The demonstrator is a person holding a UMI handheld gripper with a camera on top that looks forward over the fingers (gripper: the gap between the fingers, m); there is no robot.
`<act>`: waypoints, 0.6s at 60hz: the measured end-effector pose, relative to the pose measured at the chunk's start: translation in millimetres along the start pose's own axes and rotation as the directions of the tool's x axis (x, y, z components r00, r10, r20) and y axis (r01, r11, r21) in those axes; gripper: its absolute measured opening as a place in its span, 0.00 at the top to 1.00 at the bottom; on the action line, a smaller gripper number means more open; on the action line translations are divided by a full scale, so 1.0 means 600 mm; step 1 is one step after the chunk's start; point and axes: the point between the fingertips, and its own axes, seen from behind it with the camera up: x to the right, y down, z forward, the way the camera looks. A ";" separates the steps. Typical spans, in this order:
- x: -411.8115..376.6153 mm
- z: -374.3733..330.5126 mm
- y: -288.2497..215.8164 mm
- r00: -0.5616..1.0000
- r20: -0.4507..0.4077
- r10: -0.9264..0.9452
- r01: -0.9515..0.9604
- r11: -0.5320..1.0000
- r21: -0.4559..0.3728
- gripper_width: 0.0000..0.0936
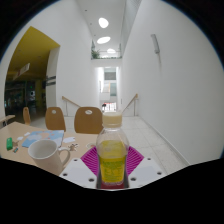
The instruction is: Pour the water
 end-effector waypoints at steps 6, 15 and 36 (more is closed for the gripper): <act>0.011 -0.028 -0.001 0.999 0.010 -0.031 0.031 1.000 -0.002 0.66; 0.003 -0.003 0.009 1.000 0.018 -0.004 0.004 1.000 -0.006 0.61; 0.014 -0.077 0.040 0.999 0.033 -0.009 0.013 0.992 -0.122 0.08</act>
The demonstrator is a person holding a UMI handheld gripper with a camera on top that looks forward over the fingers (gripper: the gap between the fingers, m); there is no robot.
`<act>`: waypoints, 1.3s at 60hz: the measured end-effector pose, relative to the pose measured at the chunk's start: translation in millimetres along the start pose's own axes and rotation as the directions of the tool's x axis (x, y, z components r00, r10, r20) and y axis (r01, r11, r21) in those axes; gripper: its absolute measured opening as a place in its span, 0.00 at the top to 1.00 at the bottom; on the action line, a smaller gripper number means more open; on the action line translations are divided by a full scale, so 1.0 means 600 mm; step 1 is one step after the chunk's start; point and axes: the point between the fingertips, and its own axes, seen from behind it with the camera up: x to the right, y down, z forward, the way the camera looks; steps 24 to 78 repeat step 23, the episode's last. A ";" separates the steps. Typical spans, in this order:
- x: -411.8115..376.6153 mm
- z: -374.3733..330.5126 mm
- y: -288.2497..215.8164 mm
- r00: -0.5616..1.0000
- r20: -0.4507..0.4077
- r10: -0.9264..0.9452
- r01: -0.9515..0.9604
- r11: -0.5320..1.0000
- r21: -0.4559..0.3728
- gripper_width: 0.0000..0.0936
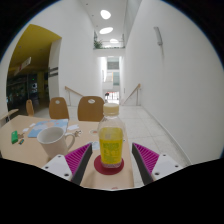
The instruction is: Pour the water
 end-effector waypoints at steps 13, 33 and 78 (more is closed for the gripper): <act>-0.047 -0.136 0.056 0.984 0.151 0.095 -0.090 0.995 -0.041 0.08; -0.106 -0.212 0.087 0.935 0.310 0.175 -0.164 0.984 -0.063 0.08; -0.106 -0.212 0.087 0.935 0.310 0.175 -0.164 0.984 -0.063 0.08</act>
